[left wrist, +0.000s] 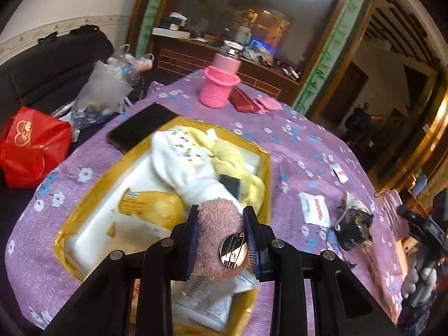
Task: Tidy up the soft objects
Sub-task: 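Carry the case and pom-pom into the box and open both grippers, then move both grippers back toward the black motor and remaining packet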
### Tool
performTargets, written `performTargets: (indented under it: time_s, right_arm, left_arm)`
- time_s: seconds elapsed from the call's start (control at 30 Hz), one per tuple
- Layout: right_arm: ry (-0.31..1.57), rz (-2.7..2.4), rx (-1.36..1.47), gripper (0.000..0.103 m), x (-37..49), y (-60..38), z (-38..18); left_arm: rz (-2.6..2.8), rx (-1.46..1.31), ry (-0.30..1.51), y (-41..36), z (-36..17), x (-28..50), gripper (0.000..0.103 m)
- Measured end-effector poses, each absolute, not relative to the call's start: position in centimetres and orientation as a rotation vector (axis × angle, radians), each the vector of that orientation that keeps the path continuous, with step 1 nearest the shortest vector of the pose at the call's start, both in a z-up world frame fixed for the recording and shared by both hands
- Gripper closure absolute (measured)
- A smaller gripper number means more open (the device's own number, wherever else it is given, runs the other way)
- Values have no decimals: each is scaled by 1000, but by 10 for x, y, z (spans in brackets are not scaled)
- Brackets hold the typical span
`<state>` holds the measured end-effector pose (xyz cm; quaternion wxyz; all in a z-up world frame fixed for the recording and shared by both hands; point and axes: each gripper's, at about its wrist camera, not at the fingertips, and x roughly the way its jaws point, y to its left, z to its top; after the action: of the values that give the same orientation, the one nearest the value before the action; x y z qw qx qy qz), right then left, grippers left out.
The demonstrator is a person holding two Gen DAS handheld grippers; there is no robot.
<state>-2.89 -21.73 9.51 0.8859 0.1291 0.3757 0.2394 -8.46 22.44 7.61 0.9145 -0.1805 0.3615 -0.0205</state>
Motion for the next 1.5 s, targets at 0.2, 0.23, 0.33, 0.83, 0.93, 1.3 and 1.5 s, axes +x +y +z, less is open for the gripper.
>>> performTargets:
  time_s: [0.2, 0.23, 0.33, 0.83, 0.93, 1.3, 1.5]
  right_arm:
    - [852, 605, 181, 26, -20, -134, 95]
    - [859, 618, 164, 26, -19, -121, 95]
    - [885, 657, 111, 26, -11, -78, 97]
    - [1007, 622, -96, 25, 64, 92, 58]
    - [1031, 628, -36, 23, 76, 106, 45]
    - [888, 636, -9, 20, 37, 71, 86]
    - [783, 607, 20, 17, -19, 7, 99]
  left_arm:
    - [-6, -336, 771, 228, 68, -61, 70]
    - [21, -321, 775, 229, 65, -57, 68]
    - [148, -282, 814, 232, 54, -46, 53]
    - [147, -411, 712, 254, 62, -116, 28]
    - [171, -386, 689, 256, 66, -121, 27]
    - [218, -331, 682, 245, 68, -125, 24]
    - [314, -136, 581, 205, 90, -139, 20]
